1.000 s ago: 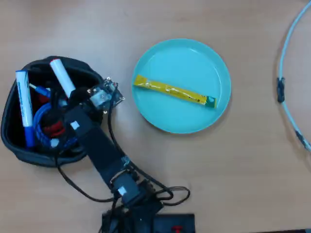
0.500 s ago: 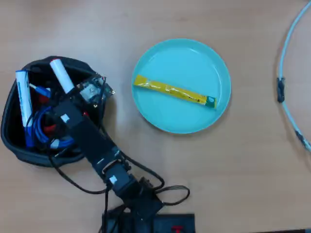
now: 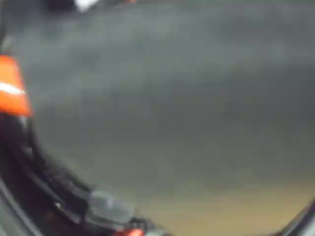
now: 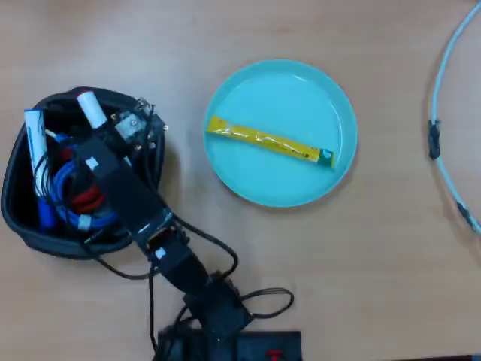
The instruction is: Pick up the red pen and put it in the green bowl
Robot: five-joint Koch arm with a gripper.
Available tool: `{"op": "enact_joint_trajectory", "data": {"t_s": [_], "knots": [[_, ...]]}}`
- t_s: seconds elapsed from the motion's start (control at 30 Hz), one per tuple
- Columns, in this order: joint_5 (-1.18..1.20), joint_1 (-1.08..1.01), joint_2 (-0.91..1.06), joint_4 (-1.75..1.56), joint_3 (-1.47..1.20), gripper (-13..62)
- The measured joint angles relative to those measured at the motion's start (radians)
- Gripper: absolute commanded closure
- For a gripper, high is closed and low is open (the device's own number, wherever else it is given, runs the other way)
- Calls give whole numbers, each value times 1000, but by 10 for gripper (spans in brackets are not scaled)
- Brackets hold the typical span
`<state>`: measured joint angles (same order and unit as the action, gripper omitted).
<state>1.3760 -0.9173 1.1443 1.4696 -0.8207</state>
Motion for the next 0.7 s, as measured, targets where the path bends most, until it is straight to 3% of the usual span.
{"op": "enact_joint_trajectory", "data": {"t_s": [0.7], "knots": [[-2, -2, -117, 0, 2, 91]]}}
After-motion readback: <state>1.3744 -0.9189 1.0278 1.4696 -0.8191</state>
